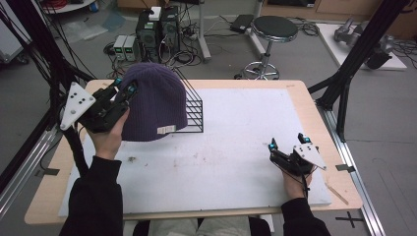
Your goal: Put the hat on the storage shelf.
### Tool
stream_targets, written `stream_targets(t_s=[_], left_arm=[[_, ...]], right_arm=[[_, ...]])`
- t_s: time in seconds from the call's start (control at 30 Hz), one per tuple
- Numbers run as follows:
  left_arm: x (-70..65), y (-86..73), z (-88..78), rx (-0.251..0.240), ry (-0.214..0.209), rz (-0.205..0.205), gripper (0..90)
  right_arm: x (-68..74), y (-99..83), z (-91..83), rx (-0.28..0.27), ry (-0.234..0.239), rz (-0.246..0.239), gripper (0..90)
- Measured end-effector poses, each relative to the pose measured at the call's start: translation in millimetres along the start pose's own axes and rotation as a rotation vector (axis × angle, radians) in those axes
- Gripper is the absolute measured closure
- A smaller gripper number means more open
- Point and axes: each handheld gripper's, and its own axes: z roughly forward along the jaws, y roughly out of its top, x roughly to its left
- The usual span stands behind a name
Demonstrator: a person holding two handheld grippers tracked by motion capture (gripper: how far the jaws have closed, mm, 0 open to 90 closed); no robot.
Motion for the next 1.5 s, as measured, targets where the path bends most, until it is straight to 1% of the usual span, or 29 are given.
stream_targets(t_s=[0.07,0.2,0.27,0.33,0.37,0.4,0.43,0.5,0.67,0.73,0.77,0.8,0.83,0.87,0.9,0.93,1.0,1.03,1.07,1.1,1.13,1.17,1.2,1.23,1.3,1.33,1.37,1.43,1.5], left_arm=[[-1.3,4.8,-0.2,-0.015,-0.018,-0.005,77.9],[-2.3,10.4,0.9,-0.030,-0.022,-0.005,77.9],[-2.9,11.4,2.6,-0.039,-0.024,-0.009,77.8],[-3.0,11.7,4.6,-0.042,-0.029,-0.014,77.9],[-3.2,11.4,7.4,-0.050,-0.033,-0.022,77.9],[-3.2,11.4,7.4,-0.050,-0.033,-0.022,77.9],[-3.7,10.7,11.0,-0.059,-0.036,-0.038,77.9],[-3.8,10.3,12.7,-0.057,-0.038,-0.042,77.9],[-5.1,12.6,22.1,-0.053,-0.056,-0.049,77.9],[-6.8,14.1,27.3,-0.058,-0.064,-0.054,77.9],[-8.4,15.0,29.8,-0.063,-0.067,-0.057,77.9],[-9.6,16.0,31.9,-0.064,-0.076,-0.060,77.9],[-11.0,17.0,33.7,-0.067,-0.081,-0.062,77.9],[-12.1,17.9,35.3,-0.067,-0.085,-0.058,77.9],[-13.3,18.8,37.3,-0.068,-0.089,-0.061,77.9],[-13.8,19.6,38.6,-0.065,-0.093,-0.058,77.9],[-15.5,21.1,41.9,-0.066,-0.099,-0.060,77.6],[-15.9,21.7,43.2,-0.062,-0.103,-0.055,77.6],[-17.0,22.1,45.0,-0.064,-0.107,-0.054,77.6],[-17.4,22.4,46.0,-0.061,-0.111,-0.054,77.6],[-18.2,23.0,47.7,-0.058,-0.119,-0.058,77.6],[-19.1,23.6,48.7,-0.057,-0.122,-0.057,77.6],[-20.3,24.3,49.8,-0.058,-0.124,-0.056,77.6],[-20.9,24.9,50.4,-0.056,-0.126,-0.052,77.6],[-22.1,26.1,51.7,-0.057,-0.131,-0.052,77.6],[-22.8,26.6,52.2,-0.058,-0.132,-0.053,77.6],[-23.5,27.0,52.6,-0.059,-0.136,-0.057,77.6],[-25.2,28.2,52.9,-0.066,-0.146,-0.063,77.6],[-27.5,29.7,53.7,-0.070,-0.156,-0.057,77.6]], right_arm=[[0.0,0.1,-0.2,0.000,0.000,-0.003,8.4],[0.8,0.2,0.8,0.002,0.015,0.009,8.4],[2.6,3.9,1.4,-0.013,0.060,0.025,8.4],[3.2,5.9,1.5,-0.020,0.070,0.033,8.4],[6.8,13.5,2.0,-0.043,0.102,0.042,8.4],[6.8,13.5,2.0,-0.043,0.102,0.042,8.4],[13.8,22.0,4.4,-0.068,0.138,0.049,8.4],[17.4,25.7,5.5,-0.074,0.155,0.052,8.4],[41.7,52.6,18.6,-0.139,0.276,0.037,8.4],[46.8,63.1,25.3,-0.158,0.319,0.028,8.4],[49.9,72.8,32.5,-0.158,0.365,0.034,8.4],[49.9,72.8,32.5,-0.158,0.365,0.034,8.4],[53.1,81.6,37.8,-0.157,0.415,0.037,8.3],[54.8,85.4,39.5,-0.162,0.440,0.046,8.3],[54.8,85.4,39.5,-0.162,0.440,0.046,8.3],[57.9,92.2,42.4,-0.174,0.486,0.059,8.3],[61.6,97.4,45.5,-0.186,0.517,0.064,8.4],[61.6,97.4,45.5,-0.186,0.517,0.064,8.4],[66.0,101.4,49.3,-0.172,0.560,0.072,8.4],[66.0,101.4,49.3,-0.172,0.560,0.072,8.4],[68.5,103.0,51.1,-0.166,0.581,0.070,8.4],[77.2,108.0,56.0,-0.154,0.621,0.027,8.4],[77.2,108.0,56.0,-0.154,0.621,0.027,8.4],[81.6,110.3,57.9,-0.146,0.649,0.020,8.4],[97.2,116.3,63.1,-0.129,0.714,0.003,8.4],[97.2,116.3,63.1,-0.129,0.714,0.003,8.4],[110.3,119.6,66.8,-0.113,0.747,-0.020,8.4],[115.5,120.7,68.4,-0.106,0.759,-0.022,8.4],[136.3,123.4,78.1,-0.078,0.816,-0.013,8.4]])
